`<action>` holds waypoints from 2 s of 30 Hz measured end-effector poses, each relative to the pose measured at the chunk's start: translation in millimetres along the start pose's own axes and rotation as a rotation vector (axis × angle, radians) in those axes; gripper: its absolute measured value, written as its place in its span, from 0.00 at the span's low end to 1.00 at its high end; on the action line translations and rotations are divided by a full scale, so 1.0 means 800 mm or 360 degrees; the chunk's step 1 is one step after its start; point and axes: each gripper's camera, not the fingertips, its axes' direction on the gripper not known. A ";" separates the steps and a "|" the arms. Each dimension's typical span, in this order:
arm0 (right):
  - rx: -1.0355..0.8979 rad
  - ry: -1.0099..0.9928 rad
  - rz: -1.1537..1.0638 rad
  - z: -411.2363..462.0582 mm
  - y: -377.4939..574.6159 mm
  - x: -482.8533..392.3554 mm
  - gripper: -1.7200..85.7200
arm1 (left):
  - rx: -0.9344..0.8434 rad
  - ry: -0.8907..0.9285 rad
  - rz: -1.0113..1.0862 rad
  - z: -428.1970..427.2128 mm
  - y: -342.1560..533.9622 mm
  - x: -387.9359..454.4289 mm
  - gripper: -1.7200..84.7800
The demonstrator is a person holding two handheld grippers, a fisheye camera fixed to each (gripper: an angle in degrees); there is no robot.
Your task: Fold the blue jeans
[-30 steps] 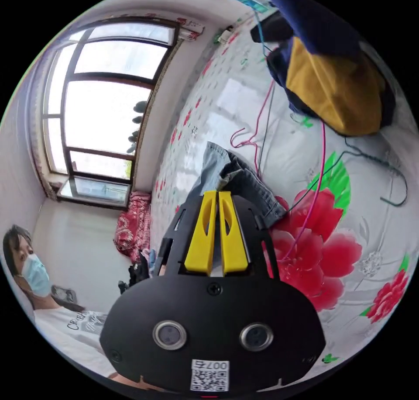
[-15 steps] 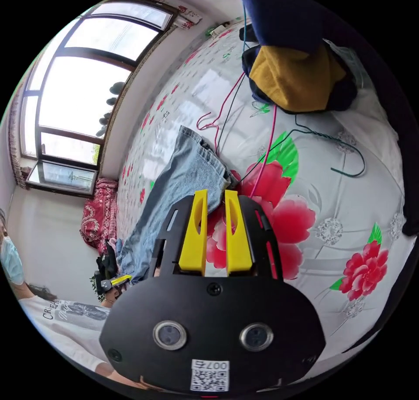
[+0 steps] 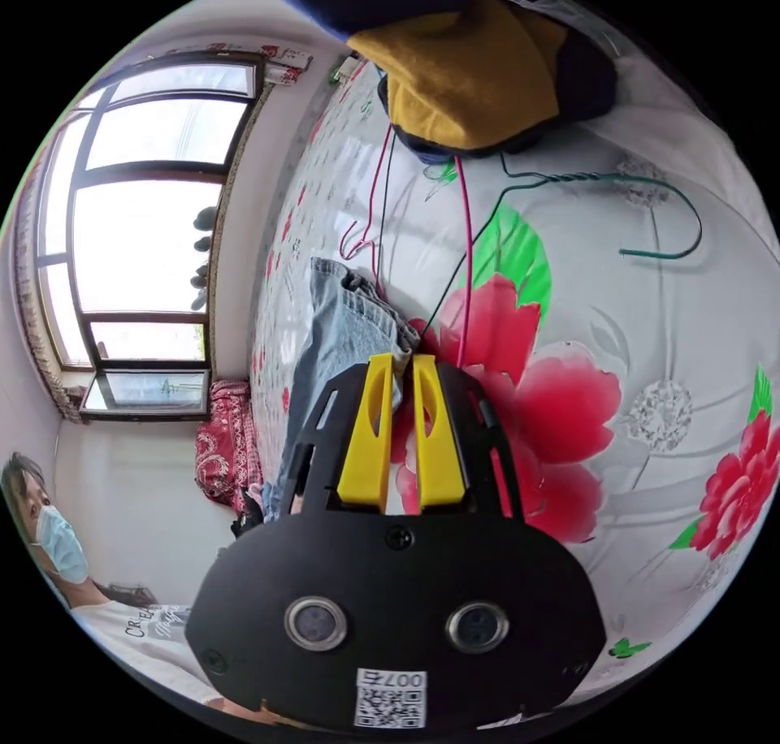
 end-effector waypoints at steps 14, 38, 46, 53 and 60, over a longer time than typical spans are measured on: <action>0.0056 0.0236 -0.0502 0.012 0.013 -0.160 0.02 | 0.0293 0.0445 -0.0579 -0.113 0.150 -0.177 0.01; -0.1859 0.0479 -0.2585 0.429 0.490 -0.430 0.03 | 0.1221 0.1338 -0.1823 -0.209 0.559 -0.504 0.09; -0.1443 0.0422 -0.2701 0.365 0.514 -0.454 0.08 | 0.1249 0.1423 -0.1841 -0.241 0.581 -0.556 0.11; -0.0994 0.0688 -0.2602 0.311 0.567 -0.418 0.07 | 0.1349 0.1405 -0.1850 -0.295 0.615 -0.575 0.10; -0.1189 0.0517 -0.2272 0.328 0.567 -0.369 0.07 | 0.1290 0.1328 -0.1789 -0.329 0.625 -0.591 0.11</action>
